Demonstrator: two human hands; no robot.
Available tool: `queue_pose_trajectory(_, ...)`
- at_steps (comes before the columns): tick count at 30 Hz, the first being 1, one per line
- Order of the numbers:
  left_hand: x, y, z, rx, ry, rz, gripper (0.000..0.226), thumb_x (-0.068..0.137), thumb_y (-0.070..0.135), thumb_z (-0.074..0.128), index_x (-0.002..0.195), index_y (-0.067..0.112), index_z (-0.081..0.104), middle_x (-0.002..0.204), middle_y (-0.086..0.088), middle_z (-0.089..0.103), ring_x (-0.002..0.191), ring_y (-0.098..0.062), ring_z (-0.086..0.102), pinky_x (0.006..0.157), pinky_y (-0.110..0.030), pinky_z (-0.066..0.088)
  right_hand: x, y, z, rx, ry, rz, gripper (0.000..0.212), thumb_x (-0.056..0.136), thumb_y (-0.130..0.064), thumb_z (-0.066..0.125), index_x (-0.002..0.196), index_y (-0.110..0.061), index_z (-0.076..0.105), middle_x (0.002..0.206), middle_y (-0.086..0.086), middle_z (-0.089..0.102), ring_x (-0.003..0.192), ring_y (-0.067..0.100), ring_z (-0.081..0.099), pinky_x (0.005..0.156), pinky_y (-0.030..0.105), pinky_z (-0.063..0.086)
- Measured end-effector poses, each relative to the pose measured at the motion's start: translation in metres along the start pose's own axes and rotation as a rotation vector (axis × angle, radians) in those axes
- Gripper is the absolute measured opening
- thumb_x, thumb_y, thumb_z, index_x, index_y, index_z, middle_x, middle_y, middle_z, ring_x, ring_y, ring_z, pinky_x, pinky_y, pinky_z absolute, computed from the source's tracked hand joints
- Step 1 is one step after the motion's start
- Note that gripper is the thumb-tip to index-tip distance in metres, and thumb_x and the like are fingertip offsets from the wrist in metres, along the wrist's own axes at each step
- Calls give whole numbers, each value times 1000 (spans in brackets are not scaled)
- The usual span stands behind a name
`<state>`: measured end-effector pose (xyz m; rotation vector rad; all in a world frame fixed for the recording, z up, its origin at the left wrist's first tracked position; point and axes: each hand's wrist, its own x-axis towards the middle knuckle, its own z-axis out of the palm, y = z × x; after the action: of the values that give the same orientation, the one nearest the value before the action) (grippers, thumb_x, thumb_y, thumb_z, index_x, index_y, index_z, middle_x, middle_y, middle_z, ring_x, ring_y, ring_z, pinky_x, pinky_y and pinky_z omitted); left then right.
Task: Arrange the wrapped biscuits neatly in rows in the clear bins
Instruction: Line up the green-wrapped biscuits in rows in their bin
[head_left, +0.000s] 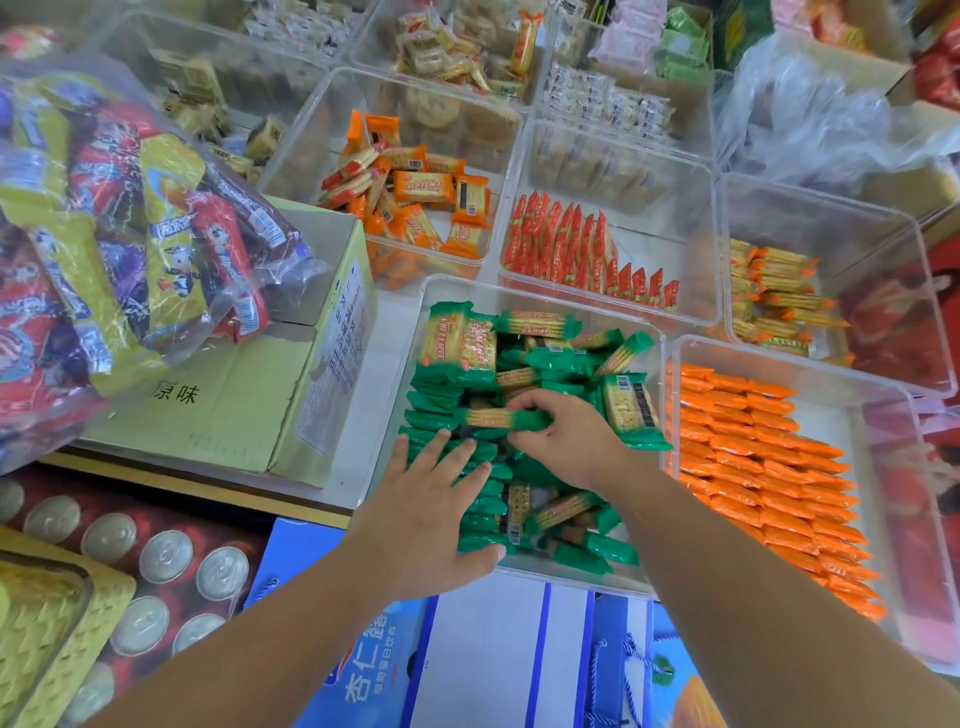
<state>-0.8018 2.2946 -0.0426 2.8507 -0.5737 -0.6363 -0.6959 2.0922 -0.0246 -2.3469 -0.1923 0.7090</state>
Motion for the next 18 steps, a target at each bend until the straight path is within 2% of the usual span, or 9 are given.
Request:
queue_pose_trajectory(2, 0, 0, 0, -7, 3, 2, 98, 81, 85, 19, 161, 28, 14, 171, 0, 2, 156, -26, -9, 123, -59, -5, 0, 2, 2, -132, 173, -41, 34, 95, -39, 63, 124, -21, 65, 101, -2, 71, 81, 17, 66, 74, 31, 53)
queue_pose_trajectory(4, 0, 0, 0, -7, 4, 3, 98, 81, 84, 18, 161, 28, 15, 171, 0, 2, 156, -26, -8, 123, -59, -4, 1, -1, 3, -290, 283, -81, 38, 98, -40, 60, 127, -16, 65, 105, 6, 69, 92, 25, 65, 76, 32, 52)
queue_pose_trajectory(8, 1, 0, 0, 5, -7, 4, 99, 80, 84, 15, 161, 28, 14, 171, 0, 1, 156, -26, -8, 122, -60, -3, 9, -16, 11, -567, 208, -109, 38, 99, -42, 56, 130, -21, 63, 106, 7, 68, 95, 28, 65, 73, 35, 52)
queue_pose_trajectory(11, 1, 0, -1, 0, -12, 7, 99, 80, 84, 15, 161, 27, 14, 171, 0, 1, 156, -26, -8, 122, -60, -2, 17, -27, 23, -745, 189, -113, 30, 100, -39, 54, 119, -19, 64, 100, 6, 65, 91, 30, 64, 63, 34, 46)
queue_pose_trajectory(14, 1, 0, -1, 2, -2, 10, 99, 81, 84, 15, 161, 26, 16, 171, -1, 3, 156, -27, -6, 122, -60, 0, 26, -31, 31, -656, 160, -59, 24, 101, -35, 52, 108, -14, 59, 97, 8, 62, 90, 32, 63, 64, 36, 46)
queue_pose_trajectory(16, 1, -1, 0, 5, 0, 12, 99, 81, 84, 15, 161, 26, 17, 171, -2, 4, 156, -28, -5, 122, -60, 1, 32, -27, 32, -545, 59, -43, 29, 99, -32, 53, 121, -14, 56, 110, 10, 64, 100, 32, 62, 74, 39, 53)
queue_pose_trajectory(18, 1, -1, 0, -1, 2, 13, 99, 81, 84, 15, 161, 26, 18, 171, -2, 4, 156, -28, -4, 123, -60, 1, 33, -20, 29, -444, -46, -55, 50, 94, -27, 57, 141, -14, 49, 131, 12, 60, 116, 31, 58, 92, 41, 52)
